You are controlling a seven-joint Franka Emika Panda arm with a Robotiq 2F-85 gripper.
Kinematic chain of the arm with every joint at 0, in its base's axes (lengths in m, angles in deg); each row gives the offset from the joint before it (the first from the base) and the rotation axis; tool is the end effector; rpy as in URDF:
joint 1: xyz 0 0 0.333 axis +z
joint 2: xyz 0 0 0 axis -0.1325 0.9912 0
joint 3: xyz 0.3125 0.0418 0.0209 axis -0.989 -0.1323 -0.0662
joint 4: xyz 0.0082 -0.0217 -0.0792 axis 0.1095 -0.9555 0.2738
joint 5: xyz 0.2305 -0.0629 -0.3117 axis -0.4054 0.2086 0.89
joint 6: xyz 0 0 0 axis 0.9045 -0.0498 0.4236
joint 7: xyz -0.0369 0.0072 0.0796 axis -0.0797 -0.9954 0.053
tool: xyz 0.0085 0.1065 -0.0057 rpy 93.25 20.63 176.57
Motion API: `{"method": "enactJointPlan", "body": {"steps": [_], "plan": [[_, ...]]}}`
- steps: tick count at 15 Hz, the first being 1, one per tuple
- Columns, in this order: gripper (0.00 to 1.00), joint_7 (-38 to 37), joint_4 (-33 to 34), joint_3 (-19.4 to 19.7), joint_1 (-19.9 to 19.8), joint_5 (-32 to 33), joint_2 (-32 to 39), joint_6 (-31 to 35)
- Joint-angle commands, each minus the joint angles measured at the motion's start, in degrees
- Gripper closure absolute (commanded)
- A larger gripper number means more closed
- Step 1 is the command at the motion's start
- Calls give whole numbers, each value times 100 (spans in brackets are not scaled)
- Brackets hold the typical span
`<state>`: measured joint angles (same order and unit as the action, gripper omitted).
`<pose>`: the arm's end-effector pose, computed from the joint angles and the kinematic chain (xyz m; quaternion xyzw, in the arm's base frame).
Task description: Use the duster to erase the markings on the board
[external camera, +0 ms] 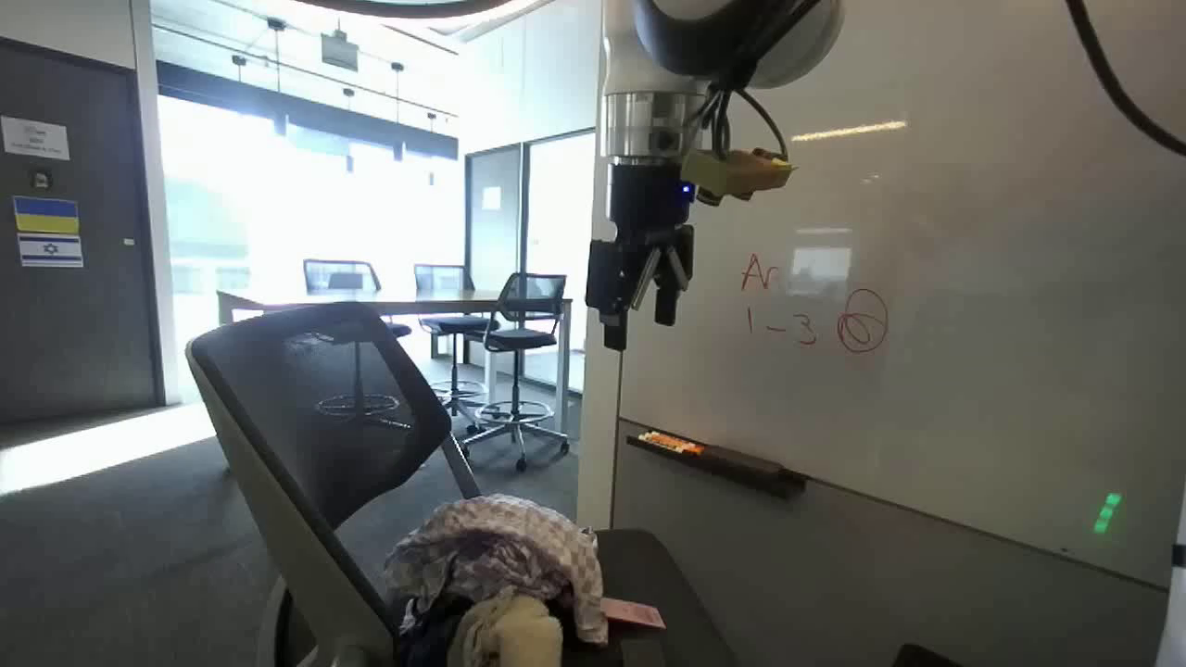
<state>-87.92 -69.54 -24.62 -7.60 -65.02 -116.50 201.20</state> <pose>0.3987 0.0562 0.4919 0.9879 0.0829 0.0722 0.1092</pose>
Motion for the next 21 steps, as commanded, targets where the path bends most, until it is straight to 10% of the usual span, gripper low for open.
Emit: {"method": "enactJointPlan", "body": {"steps": [1,11,21], "plan": [[0,-49,45,98,115,58,10,-26],[0,-223,-117,78,43,102,88,-72],[0,-825,-1890,794,-450,-30,1370,2767]]}}
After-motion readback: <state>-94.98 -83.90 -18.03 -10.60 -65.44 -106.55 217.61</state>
